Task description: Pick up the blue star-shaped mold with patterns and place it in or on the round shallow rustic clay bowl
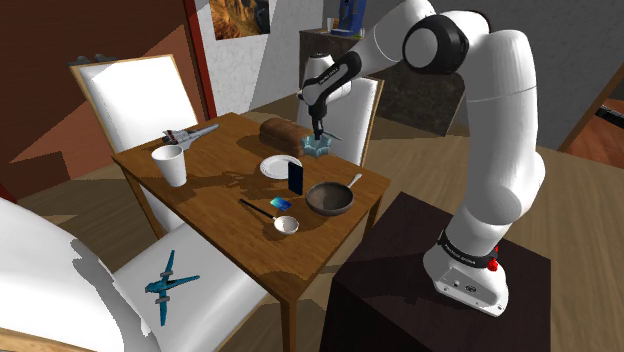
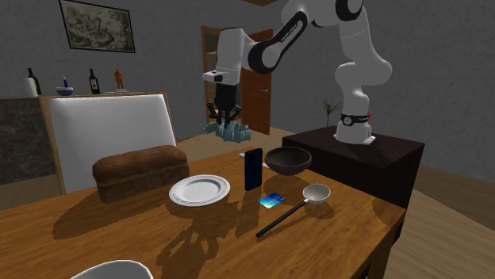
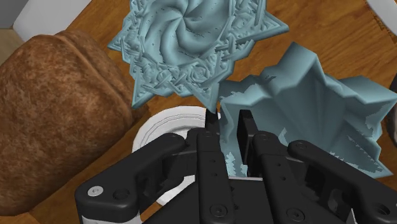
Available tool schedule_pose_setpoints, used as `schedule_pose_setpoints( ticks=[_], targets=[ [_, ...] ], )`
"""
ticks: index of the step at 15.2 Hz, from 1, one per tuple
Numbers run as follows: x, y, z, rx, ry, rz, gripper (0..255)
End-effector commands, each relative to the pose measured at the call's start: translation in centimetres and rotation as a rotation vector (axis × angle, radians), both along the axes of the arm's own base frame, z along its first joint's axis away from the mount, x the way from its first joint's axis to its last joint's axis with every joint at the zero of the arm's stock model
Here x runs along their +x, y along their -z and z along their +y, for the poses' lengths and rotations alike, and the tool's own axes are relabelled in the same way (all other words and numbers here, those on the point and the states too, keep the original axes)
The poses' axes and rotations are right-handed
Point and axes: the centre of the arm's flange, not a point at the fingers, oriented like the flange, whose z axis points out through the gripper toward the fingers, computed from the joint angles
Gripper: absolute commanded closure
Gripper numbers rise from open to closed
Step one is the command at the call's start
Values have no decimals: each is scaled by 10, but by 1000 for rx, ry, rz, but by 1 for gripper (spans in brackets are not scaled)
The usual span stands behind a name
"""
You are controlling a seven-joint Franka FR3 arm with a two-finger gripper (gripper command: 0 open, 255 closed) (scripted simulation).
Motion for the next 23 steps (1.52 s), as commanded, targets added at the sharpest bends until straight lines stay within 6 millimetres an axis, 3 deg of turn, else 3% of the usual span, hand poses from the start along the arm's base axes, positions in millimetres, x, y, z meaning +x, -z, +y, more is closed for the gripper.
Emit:
schedule_pose_setpoints(
  ticks=[1, 3, 23],
  targets=[
    [0, -11, 0, 0, 0, 0, 255],
    [0, -18, 0, 0, 0, 0, 255],
    [-192, -51, 185, 0, 0, 0, 255]
  ],
)
